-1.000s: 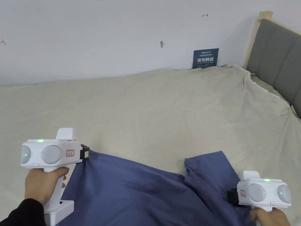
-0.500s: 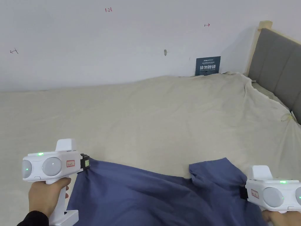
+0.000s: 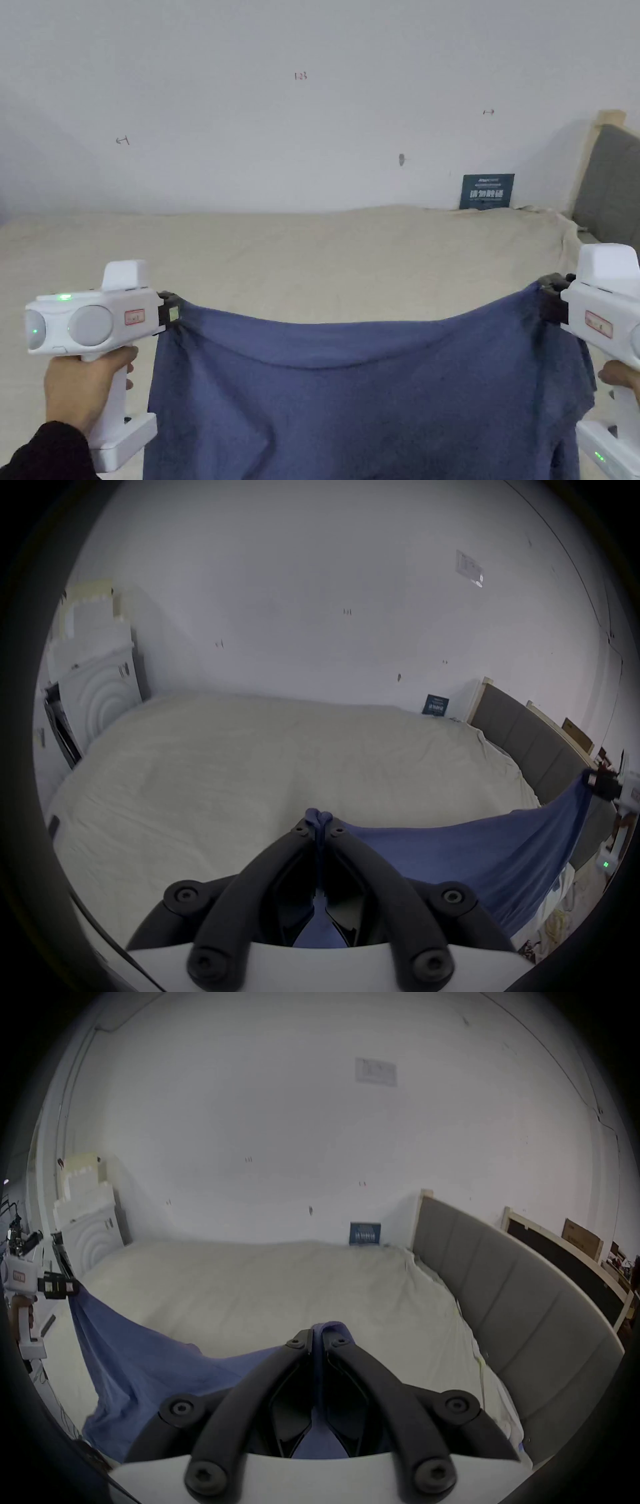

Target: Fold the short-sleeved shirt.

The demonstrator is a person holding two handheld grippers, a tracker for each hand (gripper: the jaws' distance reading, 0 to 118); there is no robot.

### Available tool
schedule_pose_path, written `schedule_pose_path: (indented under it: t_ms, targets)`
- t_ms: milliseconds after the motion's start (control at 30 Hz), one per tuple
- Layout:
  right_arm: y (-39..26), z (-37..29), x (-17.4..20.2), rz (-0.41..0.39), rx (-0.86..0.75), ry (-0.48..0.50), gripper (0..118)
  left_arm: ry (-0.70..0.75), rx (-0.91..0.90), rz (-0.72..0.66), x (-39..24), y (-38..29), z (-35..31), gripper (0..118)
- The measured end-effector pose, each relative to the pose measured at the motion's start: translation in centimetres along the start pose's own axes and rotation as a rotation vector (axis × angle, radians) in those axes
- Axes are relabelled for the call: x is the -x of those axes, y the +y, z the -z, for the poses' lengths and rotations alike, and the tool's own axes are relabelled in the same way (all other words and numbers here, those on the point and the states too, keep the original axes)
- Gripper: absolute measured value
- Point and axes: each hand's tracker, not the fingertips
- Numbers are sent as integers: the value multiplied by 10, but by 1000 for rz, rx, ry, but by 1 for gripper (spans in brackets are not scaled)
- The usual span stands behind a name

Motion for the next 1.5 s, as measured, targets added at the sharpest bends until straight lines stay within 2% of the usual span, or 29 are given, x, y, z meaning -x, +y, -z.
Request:
schedule_pose_path:
  t_ms: [133, 400, 533, 667, 867, 967, 1167, 1300, 1500]
  targets:
    - [43, -1, 9, -10, -70, 27, 2, 25, -74, -31, 14, 40, -32, 1]
    - [131, 0, 25, -29, -241, 35, 2, 90, -225, 21, 15, 129, -75, 1]
    - [171, 3, 27, -1, -290, 51, 2, 111, -264, 16, 15, 167, -74, 1]
    - [207, 12, 23, -26, -344, 18, 2, 121, -306, 17, 14, 195, -70, 1]
    - [247, 10, 20, 6, -385, 4, 2, 107, -366, 14, 8, 226, -65, 1]
    - [240, 17, 23, -7, -371, 1, 2, 102, -364, 18, 6, 224, -51, 1]
    - [193, 70, 19, -33, -288, -1, 2, 116, -270, 52, 2, 185, 5, 1]
    - [151, 106, 15, -44, -217, -1, 2, 108, -197, 52, 4, 145, 42, 1]
    - [78, 132, 7, -15, -108, 42, 2, 82, -94, 3, 15, 70, 72, 1]
